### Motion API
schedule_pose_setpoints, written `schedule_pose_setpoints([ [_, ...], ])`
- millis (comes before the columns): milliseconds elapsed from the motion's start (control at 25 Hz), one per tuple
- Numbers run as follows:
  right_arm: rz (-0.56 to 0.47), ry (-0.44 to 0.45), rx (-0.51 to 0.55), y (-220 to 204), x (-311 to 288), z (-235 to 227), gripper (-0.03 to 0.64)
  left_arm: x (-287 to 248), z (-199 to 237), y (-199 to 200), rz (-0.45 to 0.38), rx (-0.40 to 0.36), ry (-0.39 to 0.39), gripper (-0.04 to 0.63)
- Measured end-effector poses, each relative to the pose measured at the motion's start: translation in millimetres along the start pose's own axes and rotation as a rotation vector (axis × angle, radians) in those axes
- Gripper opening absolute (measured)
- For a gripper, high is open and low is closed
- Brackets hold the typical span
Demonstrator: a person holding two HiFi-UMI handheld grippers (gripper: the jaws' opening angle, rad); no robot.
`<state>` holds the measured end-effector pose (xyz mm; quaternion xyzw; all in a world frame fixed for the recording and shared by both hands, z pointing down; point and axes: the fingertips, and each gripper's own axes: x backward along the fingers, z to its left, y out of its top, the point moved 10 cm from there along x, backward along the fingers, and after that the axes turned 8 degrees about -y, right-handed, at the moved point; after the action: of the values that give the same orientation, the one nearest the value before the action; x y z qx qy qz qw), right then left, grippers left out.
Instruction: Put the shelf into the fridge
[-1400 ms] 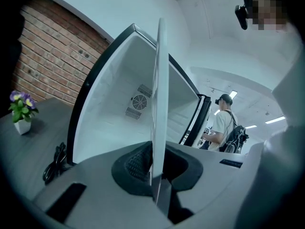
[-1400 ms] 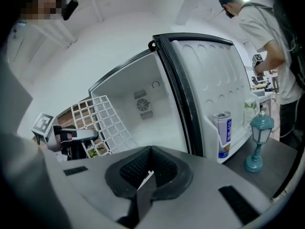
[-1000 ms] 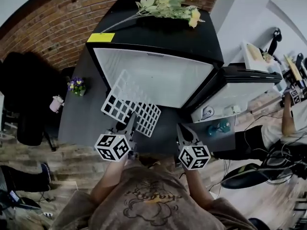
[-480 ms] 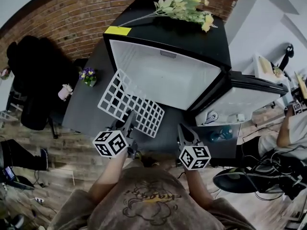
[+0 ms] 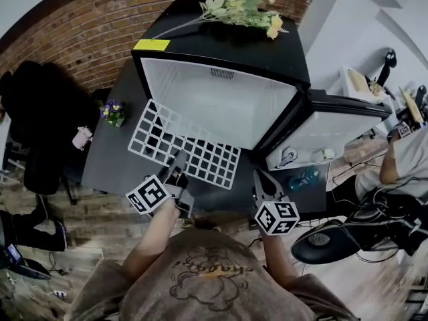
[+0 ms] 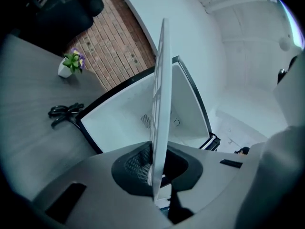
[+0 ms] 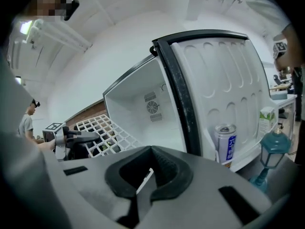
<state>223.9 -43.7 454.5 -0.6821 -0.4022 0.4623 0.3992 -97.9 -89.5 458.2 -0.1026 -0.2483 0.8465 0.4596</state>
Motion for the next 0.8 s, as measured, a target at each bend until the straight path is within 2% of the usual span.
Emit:
schedule_pose_setpoints([
  [360,0.009,-0.088,-0.03,-8,14,-24,0.0,-20,7,-16,-0.034,0.239,-0.08,0.048],
  [800,0.029,-0.117,-0.063,-16,16,-42,0.0,-34,14,-28,-0.109,0.476,-0.126,0.048],
])
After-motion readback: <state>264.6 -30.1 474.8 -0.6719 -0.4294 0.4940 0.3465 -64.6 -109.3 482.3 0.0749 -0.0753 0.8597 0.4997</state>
